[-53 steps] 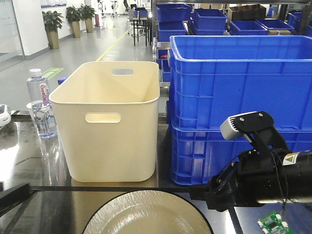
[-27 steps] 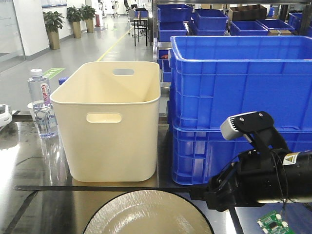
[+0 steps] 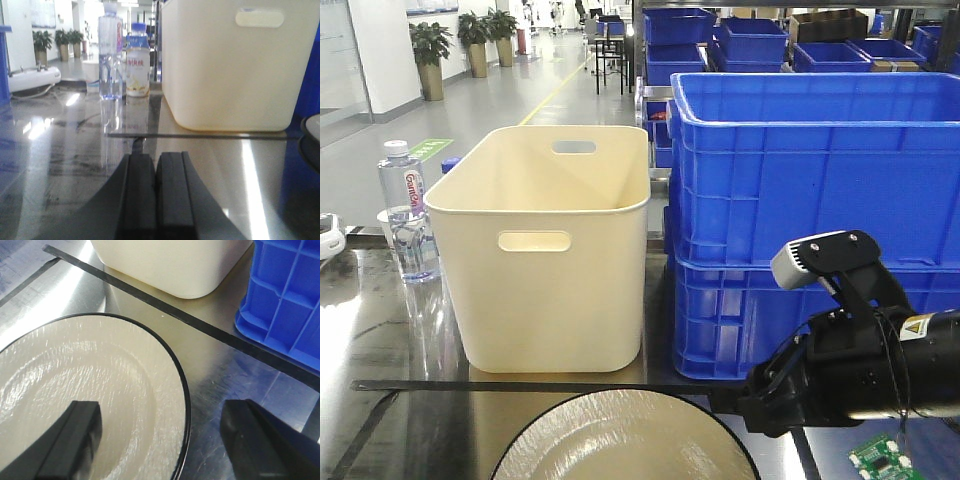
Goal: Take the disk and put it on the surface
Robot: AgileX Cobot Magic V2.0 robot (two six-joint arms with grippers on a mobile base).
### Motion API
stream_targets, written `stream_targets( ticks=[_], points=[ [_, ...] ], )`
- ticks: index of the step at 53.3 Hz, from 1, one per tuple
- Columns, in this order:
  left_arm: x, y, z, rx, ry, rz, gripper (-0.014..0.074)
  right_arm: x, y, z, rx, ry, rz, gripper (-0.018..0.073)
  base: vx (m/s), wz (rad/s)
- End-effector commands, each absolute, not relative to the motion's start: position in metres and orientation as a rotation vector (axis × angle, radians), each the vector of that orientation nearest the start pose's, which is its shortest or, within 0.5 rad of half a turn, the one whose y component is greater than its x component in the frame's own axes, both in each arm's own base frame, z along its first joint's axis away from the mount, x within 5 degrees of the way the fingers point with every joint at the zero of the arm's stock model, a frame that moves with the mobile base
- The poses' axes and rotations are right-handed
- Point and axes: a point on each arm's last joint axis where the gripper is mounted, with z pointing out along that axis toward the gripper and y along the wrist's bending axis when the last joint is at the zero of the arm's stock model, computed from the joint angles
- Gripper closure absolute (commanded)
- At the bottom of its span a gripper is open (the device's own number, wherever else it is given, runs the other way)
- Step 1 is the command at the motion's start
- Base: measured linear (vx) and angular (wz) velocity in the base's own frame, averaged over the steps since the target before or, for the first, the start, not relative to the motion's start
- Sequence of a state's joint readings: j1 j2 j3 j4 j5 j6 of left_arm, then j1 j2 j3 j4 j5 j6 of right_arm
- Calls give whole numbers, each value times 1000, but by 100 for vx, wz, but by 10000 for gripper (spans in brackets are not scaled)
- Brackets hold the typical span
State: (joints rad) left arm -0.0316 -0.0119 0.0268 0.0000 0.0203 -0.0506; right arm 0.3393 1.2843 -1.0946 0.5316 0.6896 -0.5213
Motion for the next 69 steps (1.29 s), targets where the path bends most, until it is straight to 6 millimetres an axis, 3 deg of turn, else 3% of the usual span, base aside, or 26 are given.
stream_targets(
  ticks=[1, 45, 54, 60, 69],
  points=[
    [55, -2, 217, -25, 1413, -80, 605, 247, 117, 365, -618, 2102, 505, 8, 0, 0],
    [55, -2, 216, -21, 1427, -75, 603, 245, 115, 368, -613, 2085, 480, 24, 0, 0],
    [55, -2, 216, -21, 1427, -75, 603, 219, 99, 372, -492, 1993, 438, 175, 0, 0],
    [55, -2, 216, -21, 1427, -75, 603, 189, 78, 361, -375, 1902, 376, 328, 0, 0],
    [55, -2, 216, -21, 1427, -75, 603, 139, 36, 329, -228, 1839, 211, 557, 0, 0]
  ],
)
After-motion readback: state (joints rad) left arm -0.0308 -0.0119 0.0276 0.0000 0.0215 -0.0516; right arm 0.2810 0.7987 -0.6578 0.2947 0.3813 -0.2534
